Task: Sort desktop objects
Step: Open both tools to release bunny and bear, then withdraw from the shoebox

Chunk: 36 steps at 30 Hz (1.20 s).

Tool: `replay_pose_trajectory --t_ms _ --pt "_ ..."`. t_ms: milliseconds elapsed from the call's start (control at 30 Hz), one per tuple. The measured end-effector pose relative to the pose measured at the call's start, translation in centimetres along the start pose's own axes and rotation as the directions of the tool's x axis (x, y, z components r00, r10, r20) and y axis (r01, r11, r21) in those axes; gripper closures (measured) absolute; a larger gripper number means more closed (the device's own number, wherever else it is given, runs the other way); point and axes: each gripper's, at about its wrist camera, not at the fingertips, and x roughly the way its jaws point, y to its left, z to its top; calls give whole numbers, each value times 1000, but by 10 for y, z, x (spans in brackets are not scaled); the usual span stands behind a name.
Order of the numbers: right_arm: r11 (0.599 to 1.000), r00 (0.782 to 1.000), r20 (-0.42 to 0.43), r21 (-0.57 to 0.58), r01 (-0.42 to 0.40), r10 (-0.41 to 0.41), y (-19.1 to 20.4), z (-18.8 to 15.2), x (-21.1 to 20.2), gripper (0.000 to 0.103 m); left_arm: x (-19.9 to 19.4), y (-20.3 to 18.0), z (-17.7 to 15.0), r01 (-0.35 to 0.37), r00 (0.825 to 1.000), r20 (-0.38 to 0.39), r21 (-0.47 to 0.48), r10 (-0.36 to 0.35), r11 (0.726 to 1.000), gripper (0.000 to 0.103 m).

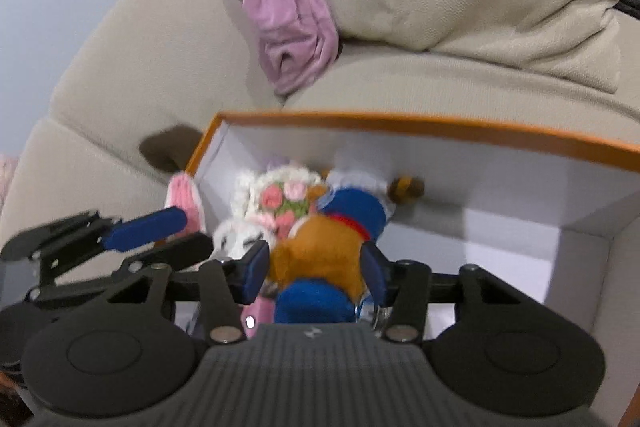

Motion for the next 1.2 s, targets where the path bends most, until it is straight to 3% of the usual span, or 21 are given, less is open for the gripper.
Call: replay_pose_trajectory --t_ms 100,400,567,700,833,933,1100,1200 --pt "1000 1000 -6 -26 6 -7 0 -4 4 57 7 -5 -4 5 1000 -30 25 -4 1000 78" --pt "999 999 -32 -42 -17 16 -2 -10 25 61 25 -2 -8 22 996 -84 2 -22 1000 79" --pt "999 1000 -28 -49 -17 15 0 -12 24 61 24 -2 -10 18 997 -79 5 -18 1000 79" --pt "996 1000 -12 -92 -5 4 6 -12 15 55 14 2 -10 29 998 -49 -3 -29 1000 79" --pt "992 999 39 -123 2 3 14 -16 -5 55 -3 3 -8 47 999 0 -11 -47 999 79" --pt "988 991 134 -152 35 -14 21 -29 -27 55 -23 -6 -9 44 998 44 4 -45 999 79" --pt "975 948 316 -219 46 26 34 -68 -66 56 -67 -29 -18 72 989 129 49 -78 996 79" --pt "961 926 377 -253 113 -10 45 -95 -88 59 -93 -45 -28 87 982 161 64 -96 994 79"
